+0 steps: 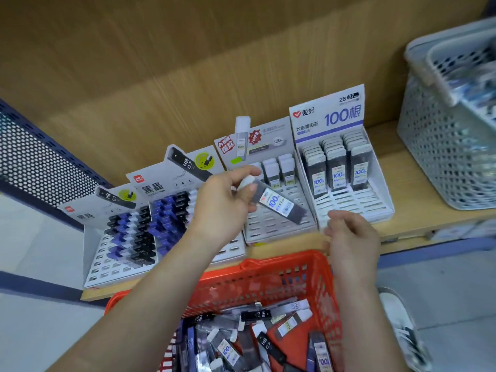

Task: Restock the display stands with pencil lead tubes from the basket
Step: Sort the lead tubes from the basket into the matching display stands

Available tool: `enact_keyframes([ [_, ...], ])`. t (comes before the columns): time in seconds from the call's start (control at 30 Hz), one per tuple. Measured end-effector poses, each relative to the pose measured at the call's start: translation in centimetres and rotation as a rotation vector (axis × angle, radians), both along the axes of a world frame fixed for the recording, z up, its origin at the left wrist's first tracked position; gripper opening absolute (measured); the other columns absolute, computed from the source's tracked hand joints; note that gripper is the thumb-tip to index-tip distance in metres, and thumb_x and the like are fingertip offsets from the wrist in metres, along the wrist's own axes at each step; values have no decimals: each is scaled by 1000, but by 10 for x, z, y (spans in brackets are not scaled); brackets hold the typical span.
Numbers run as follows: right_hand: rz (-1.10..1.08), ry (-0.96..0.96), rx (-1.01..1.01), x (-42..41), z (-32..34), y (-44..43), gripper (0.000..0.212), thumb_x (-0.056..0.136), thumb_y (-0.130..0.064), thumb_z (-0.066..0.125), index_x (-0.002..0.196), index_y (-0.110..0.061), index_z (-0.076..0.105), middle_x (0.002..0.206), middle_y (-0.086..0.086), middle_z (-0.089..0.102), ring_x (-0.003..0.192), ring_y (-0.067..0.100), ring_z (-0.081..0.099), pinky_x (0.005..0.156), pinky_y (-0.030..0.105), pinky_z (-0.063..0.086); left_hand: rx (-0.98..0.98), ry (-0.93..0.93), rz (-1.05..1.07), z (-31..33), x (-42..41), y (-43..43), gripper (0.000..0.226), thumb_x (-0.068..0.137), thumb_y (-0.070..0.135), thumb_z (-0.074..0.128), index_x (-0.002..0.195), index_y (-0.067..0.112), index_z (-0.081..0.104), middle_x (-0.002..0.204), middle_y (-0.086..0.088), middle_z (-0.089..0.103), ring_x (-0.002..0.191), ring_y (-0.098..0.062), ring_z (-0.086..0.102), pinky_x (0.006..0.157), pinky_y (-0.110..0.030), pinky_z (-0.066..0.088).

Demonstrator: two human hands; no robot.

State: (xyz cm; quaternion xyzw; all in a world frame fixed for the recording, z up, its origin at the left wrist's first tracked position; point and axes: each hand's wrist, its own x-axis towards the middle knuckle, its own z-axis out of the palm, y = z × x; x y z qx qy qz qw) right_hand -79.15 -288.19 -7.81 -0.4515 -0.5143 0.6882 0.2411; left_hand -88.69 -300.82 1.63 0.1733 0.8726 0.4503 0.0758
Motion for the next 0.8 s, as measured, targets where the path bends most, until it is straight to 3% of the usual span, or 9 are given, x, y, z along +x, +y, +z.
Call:
enact_keyframes([
  [0.03,8,-70,99,3,-1,3,19,84,-15,56,93,-21,71,92,8,68,90,26,64,83,39,51,-35,79,-33,-3,-3,10,26,93,10,58,98,34,67,91,-6,70,69,-22,68,71,-34,58],
  [0.13,87,-246,304,10,-7,9,45,82,-23,54,125,-16,64,115,17,59,108,32,54,91,33,38,-158,282,-91,-8,-7,44,20,88,17,66,104,27,72,63,1,57,64,-18,56,63,-23,41],
  [0.2,131,-320,416,13,-11,11,51,87,-13,62,137,-15,56,124,22,52,120,33,43,97,33,29,-209,374,-125,-10,-7,65,21,87,19,68,106,24,72,63,3,53,65,-14,52,63,-22,34],
  [0.27,193,-396,433,16,-16,13,59,89,-12,62,146,-19,46,133,20,45,128,33,33,102,36,25,-266,427,-181,-16,-7,81,22,88,20,66,110,23,71,81,3,68,77,-13,59,67,-19,36],
  [0.33,240,-450,411,18,-21,16,63,91,-14,58,150,-25,38,138,17,39,130,34,30,105,40,27,-313,433,-241,-23,-9,91,24,90,20,64,113,22,70,100,-1,73,89,-18,64,77,-22,42],
  [0.43,274,-446,415,20,-26,20,67,91,-14,57,152,-28,34,141,15,39,128,35,33,105,39,26,-392,456,-301,-32,-13,99,27,92,20,61,118,23,67,108,-4,71,100,-22,63,86,-27,44],
  [0.57,292,-454,436,20,-28,24,67,90,-13,55,152,-28,34,143,11,40,128,33,35,99,33,21,-429,503,-380,-35,-20,102,27,91,15,61,117,20,68,106,-6,72,102,-26,63,87,-35,48],
  [0.8,321,-402,426,21,-26,24,66,93,-12,53,153,-24,31,147,8,37,131,28,31,107,35,25,-622,614,-498,-37,-31,110,19,88,6,58,104,11,67,93,-12,70,90,-32,64,76,-41,52],
])
